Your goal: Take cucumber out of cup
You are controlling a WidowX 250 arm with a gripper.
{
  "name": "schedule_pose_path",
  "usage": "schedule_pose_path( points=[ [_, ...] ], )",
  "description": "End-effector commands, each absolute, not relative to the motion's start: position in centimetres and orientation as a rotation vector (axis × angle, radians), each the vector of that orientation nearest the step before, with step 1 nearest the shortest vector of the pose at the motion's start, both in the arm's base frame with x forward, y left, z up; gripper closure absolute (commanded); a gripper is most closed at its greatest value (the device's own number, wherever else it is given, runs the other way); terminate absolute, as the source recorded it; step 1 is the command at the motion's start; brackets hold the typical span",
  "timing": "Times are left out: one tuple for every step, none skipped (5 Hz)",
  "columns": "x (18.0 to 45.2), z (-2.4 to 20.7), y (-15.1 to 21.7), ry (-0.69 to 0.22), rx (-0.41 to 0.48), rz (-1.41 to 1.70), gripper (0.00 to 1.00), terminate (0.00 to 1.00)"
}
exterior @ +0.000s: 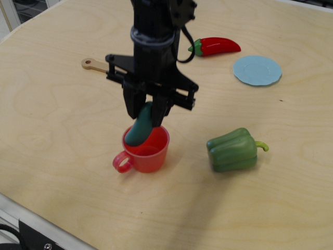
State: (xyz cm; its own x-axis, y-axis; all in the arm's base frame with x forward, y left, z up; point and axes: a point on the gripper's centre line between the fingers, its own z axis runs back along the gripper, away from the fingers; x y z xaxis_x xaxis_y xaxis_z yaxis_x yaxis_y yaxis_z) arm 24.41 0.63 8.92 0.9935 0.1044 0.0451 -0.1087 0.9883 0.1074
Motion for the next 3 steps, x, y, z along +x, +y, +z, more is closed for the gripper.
schedule_pose_path(
  points=[
    [28.3,13.7,0.5,-0.194,0.039,0.113,1.00,0.00],
    [30.5,13.4,0.3,-0.199,0.017,0.124,1.00,0.00],
    [32.9,12.2,0.1,-0.171,0.024,0.122,1.00,0.00]
  ],
)
